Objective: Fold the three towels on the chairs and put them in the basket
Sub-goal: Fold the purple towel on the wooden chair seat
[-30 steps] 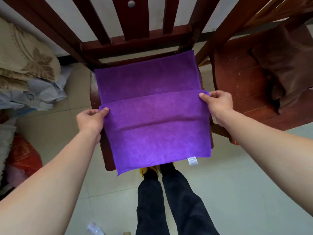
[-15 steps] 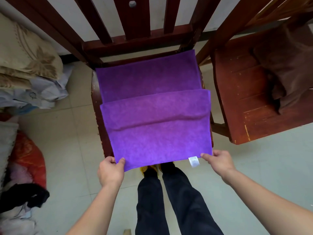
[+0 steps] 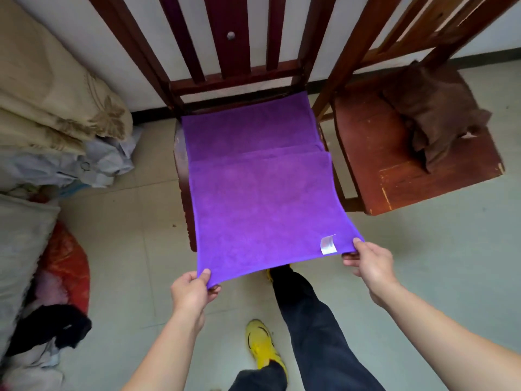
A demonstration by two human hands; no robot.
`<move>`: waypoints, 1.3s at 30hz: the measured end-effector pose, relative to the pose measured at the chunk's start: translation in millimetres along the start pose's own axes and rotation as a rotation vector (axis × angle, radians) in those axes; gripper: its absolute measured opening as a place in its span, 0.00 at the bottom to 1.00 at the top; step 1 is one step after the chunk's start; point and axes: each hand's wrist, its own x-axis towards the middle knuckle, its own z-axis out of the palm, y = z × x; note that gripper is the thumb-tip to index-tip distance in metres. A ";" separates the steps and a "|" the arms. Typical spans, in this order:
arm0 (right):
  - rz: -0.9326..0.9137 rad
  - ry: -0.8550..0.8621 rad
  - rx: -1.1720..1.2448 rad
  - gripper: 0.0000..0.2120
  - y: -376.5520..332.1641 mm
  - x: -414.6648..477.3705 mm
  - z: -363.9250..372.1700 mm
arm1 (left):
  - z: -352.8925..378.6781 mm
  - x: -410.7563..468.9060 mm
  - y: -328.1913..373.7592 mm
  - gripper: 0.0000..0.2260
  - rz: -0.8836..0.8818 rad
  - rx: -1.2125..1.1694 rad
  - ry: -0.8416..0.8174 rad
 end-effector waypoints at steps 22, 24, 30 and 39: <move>-0.075 0.000 0.004 0.12 171.1 -137.3 -87.7 | -96.0 -124.7 -183.7 0.07 0.002 -0.019 -0.018; -0.063 -0.009 0.002 0.12 186.6 -142.9 -96.7 | -96.5 -132.3 -199.4 0.08 -0.014 -0.010 -0.007; -0.035 -0.052 -0.001 0.12 211.2 -147.1 -112.4 | -99.8 -143.5 -221.6 0.06 -0.036 -0.047 0.005; -0.215 -0.054 0.156 0.11 107.8 -127.4 -98.7 | -85.1 -137.5 -131.9 0.06 0.129 -0.275 -0.041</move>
